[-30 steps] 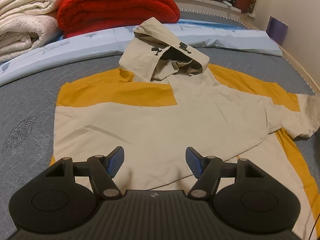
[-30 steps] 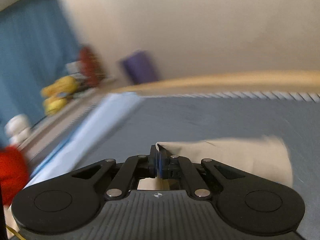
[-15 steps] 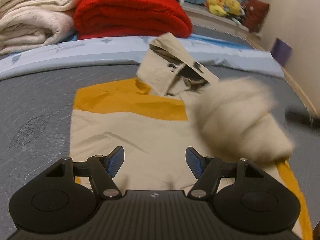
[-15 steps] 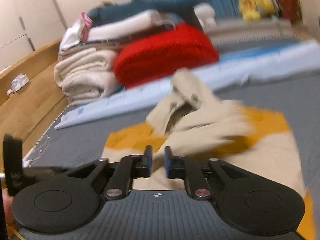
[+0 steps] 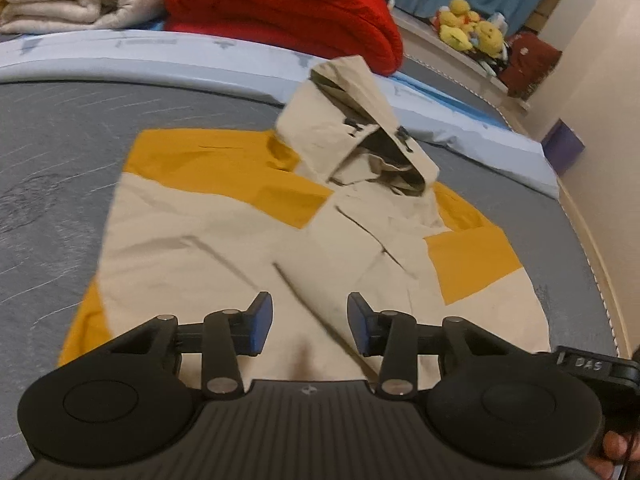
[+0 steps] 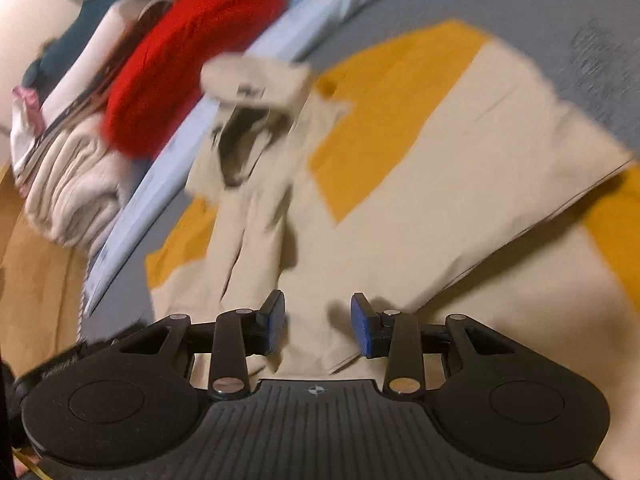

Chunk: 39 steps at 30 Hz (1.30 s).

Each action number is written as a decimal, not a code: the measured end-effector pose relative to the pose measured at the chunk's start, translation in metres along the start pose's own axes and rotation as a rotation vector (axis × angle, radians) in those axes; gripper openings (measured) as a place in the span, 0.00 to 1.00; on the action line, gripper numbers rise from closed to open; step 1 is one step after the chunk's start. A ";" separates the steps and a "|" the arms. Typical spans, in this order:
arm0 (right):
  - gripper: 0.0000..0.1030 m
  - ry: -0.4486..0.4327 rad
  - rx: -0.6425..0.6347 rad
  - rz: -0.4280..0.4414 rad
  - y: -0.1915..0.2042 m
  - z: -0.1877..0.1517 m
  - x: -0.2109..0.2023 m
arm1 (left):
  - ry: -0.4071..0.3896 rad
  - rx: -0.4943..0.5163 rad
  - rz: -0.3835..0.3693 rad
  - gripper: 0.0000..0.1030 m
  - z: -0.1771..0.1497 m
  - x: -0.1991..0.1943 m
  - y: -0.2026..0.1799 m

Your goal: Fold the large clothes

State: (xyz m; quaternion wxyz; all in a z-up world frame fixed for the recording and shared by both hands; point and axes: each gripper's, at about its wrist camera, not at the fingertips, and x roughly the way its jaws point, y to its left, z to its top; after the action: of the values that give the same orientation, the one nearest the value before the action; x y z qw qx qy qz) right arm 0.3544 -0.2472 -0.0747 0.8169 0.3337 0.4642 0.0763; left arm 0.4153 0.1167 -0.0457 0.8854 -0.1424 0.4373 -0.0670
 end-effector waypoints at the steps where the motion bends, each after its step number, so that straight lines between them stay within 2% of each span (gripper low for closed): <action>1: 0.38 0.007 -0.009 0.002 0.002 -0.001 0.004 | 0.001 0.001 -0.005 0.43 0.000 0.004 -0.003; 5: 0.38 0.018 -0.022 0.010 0.012 -0.005 0.011 | 0.010 -0.027 -0.006 0.43 0.001 0.018 -0.006; 7: 0.39 0.030 -0.037 0.040 0.016 -0.005 0.014 | 0.009 -0.026 0.007 0.43 0.003 0.022 -0.005; 10: 0.44 0.028 -0.096 0.058 0.028 -0.005 0.027 | 0.004 -0.031 0.037 0.43 0.008 0.021 0.002; 13: 0.45 0.060 -0.123 0.086 0.037 -0.006 0.042 | -0.014 -0.047 0.054 0.43 0.013 0.014 0.015; 17: 0.45 0.080 -0.155 0.065 0.048 -0.011 0.062 | -0.043 -0.079 0.079 0.43 0.021 -0.002 0.039; 21: 0.44 0.037 -0.210 0.018 0.059 -0.011 0.075 | -0.053 -0.112 0.096 0.43 0.028 -0.012 0.062; 23: 0.36 -0.002 -0.253 0.022 0.066 -0.008 0.076 | -0.056 -0.118 0.101 0.43 0.030 -0.017 0.070; 25: 0.08 -0.042 -0.303 0.029 0.072 -0.006 0.073 | -0.058 -0.122 0.106 0.43 0.031 -0.021 0.077; 26: 0.07 -0.061 -0.328 0.041 0.075 -0.005 0.072 | -0.060 -0.123 0.110 0.43 0.031 -0.023 0.080; 28: 0.03 -0.160 -0.382 0.045 0.084 -0.002 0.060 | -0.065 -0.130 0.117 0.43 0.033 -0.027 0.087; 31: 0.03 -0.423 -0.462 0.040 0.104 -0.001 0.022 | -0.076 -0.151 0.128 0.43 0.036 -0.032 0.097; 33: 0.03 -0.609 -0.580 0.040 0.124 -0.011 -0.002 | -0.081 -0.165 0.132 0.43 0.037 -0.036 0.103; 35: 0.03 -0.705 -0.709 0.096 0.144 -0.027 -0.014 | -0.086 -0.181 0.136 0.43 0.039 -0.039 0.108; 36: 0.04 -0.704 -0.753 0.135 0.150 -0.033 -0.014 | -0.086 -0.187 0.136 0.43 0.039 -0.039 0.109; 37: 0.09 -0.663 -0.804 0.176 0.156 -0.039 -0.010 | -0.085 -0.194 0.136 0.43 0.040 -0.039 0.111; 38: 0.13 -0.593 -0.840 0.208 0.160 -0.042 -0.002 | -0.084 -0.207 0.134 0.43 0.040 -0.039 0.113; 39: 0.22 -0.467 -0.867 0.238 0.163 -0.043 0.010 | -0.082 -0.221 0.130 0.43 0.041 -0.039 0.116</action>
State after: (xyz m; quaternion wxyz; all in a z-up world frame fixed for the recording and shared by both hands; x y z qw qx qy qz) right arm 0.3558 -0.0973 0.0040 0.9480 0.0225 0.1535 0.2778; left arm 0.4232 0.2444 -0.0284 0.8840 -0.2129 0.4137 0.0450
